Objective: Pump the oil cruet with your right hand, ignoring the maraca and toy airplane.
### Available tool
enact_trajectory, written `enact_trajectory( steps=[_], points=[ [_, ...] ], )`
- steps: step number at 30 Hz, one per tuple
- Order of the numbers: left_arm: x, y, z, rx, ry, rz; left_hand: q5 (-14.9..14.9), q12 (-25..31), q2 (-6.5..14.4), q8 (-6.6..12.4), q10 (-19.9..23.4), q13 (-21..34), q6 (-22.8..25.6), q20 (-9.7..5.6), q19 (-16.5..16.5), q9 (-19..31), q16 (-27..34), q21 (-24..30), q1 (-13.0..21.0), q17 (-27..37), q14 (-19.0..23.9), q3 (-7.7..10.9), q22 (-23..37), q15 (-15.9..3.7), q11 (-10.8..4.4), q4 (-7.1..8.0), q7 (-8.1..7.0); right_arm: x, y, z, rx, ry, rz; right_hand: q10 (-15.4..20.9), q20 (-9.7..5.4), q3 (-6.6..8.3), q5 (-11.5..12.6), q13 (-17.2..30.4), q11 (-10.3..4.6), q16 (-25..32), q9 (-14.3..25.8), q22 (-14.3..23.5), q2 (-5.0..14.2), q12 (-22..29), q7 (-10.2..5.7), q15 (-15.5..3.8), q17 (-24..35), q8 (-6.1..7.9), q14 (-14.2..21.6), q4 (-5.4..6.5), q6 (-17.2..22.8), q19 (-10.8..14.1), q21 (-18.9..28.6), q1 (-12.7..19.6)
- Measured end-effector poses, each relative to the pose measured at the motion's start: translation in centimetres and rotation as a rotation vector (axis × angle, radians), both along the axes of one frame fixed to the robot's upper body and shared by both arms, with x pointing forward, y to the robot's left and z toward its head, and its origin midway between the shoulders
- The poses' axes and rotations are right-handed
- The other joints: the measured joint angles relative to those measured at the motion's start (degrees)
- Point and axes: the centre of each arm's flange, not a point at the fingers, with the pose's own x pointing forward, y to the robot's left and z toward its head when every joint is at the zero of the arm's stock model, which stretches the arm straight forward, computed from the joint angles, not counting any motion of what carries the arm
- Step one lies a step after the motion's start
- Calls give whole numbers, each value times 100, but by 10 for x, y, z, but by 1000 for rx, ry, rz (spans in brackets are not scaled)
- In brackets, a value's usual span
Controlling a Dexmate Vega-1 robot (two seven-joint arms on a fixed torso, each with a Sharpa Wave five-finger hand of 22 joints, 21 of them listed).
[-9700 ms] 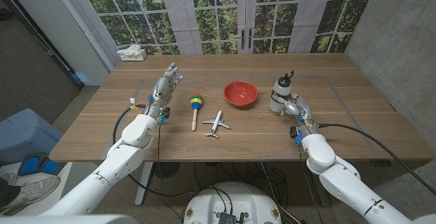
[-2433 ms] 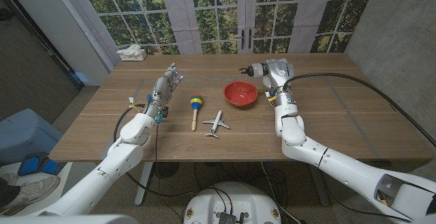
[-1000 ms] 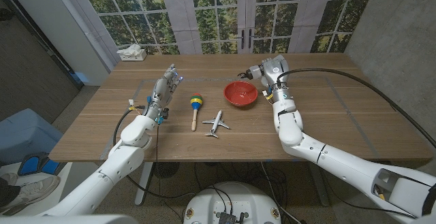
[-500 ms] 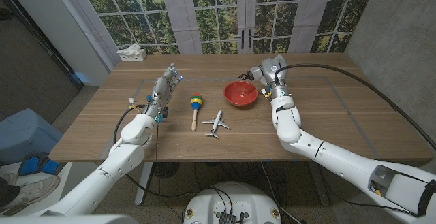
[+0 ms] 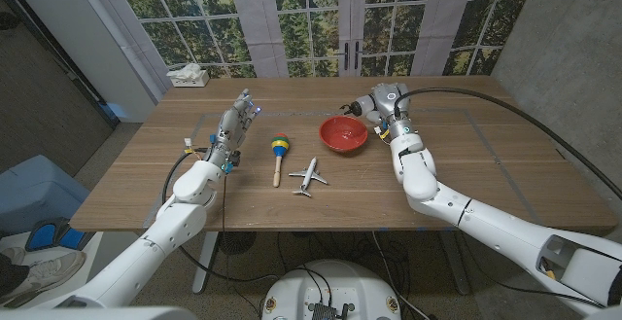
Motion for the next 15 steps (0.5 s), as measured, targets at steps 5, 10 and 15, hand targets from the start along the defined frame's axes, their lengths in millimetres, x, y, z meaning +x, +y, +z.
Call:
enact_trajectory(
  steps=[5,10,15],
  points=[
    [1,0,0,0,1,0,0,0,0,0,0,0,0,0,0,0,0,0,0,0,0,24,0,0,0,24,1,1,0,0,-3,-20,4,48,-40,134,28,0,-48,1,128,105,-22,2,0,-9,0,24,53,43,0,84,-24,-170],
    [1,1,0,-1,3,0,0,0,0,0,0,0,0,0,0,0,0,0,0,0,0,24,0,0,0,24,1,2,2,0,8,-49,1,49,-22,137,30,0,-49,43,128,108,-21,3,0,-40,0,22,102,47,0,102,-47,-170],
    [2,2,-1,-2,4,0,0,0,0,0,0,0,0,0,0,0,0,0,0,0,0,24,0,0,0,24,1,3,3,3,23,-82,-8,49,-63,138,31,0,-49,43,247,108,-21,3,0,-20,-1,-46,122,47,0,142,-124,-170]
  ],
)
